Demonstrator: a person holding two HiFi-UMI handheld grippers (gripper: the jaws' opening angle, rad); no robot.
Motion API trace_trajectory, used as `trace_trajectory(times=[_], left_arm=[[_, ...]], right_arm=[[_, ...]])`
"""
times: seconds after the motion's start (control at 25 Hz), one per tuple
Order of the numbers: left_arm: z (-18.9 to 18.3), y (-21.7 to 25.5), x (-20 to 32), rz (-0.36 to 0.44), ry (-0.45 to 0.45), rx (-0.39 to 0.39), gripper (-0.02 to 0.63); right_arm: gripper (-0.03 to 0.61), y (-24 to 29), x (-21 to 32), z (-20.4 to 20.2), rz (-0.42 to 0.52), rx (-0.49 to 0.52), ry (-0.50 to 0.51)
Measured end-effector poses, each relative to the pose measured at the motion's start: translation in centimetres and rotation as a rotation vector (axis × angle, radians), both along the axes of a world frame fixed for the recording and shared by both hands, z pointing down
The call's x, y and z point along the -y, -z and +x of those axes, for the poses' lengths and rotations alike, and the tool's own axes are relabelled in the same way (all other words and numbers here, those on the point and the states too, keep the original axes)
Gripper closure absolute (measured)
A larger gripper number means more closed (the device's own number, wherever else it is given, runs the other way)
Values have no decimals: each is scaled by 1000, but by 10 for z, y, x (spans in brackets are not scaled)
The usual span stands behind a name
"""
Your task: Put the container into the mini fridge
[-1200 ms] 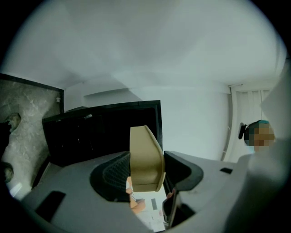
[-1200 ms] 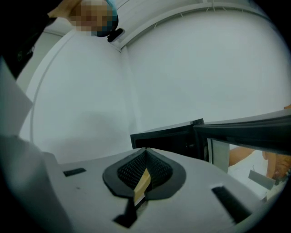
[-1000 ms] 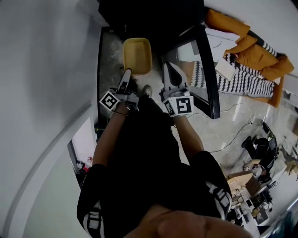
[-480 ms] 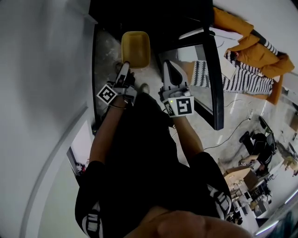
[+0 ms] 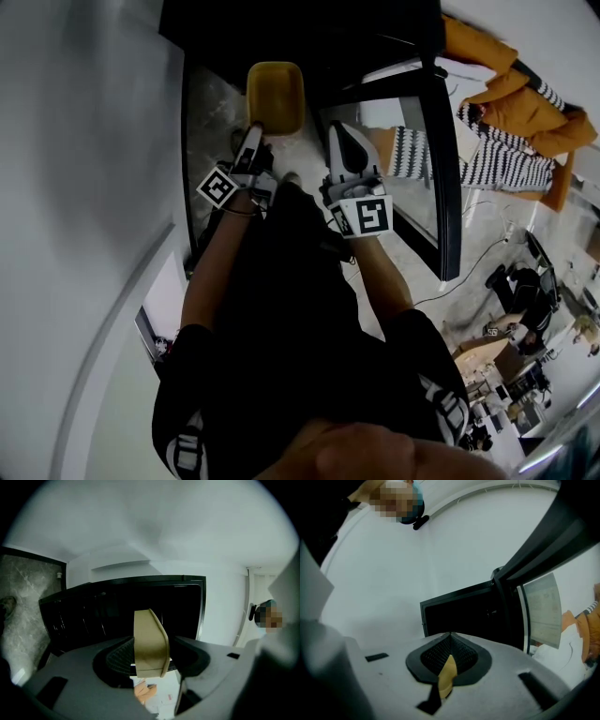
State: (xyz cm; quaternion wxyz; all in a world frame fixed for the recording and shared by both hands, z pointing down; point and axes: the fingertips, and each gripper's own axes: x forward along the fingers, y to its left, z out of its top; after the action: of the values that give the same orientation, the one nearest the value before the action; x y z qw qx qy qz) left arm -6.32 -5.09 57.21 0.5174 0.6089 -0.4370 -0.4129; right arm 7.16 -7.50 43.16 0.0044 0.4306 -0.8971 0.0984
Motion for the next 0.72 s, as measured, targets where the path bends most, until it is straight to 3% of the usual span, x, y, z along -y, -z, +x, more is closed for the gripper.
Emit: trace_trajectory(times=[0.72], left_arm=[[-5,-72,41,-6,6,-32,388]], right_arm=[[578,-34,12,-8,18,0,5]])
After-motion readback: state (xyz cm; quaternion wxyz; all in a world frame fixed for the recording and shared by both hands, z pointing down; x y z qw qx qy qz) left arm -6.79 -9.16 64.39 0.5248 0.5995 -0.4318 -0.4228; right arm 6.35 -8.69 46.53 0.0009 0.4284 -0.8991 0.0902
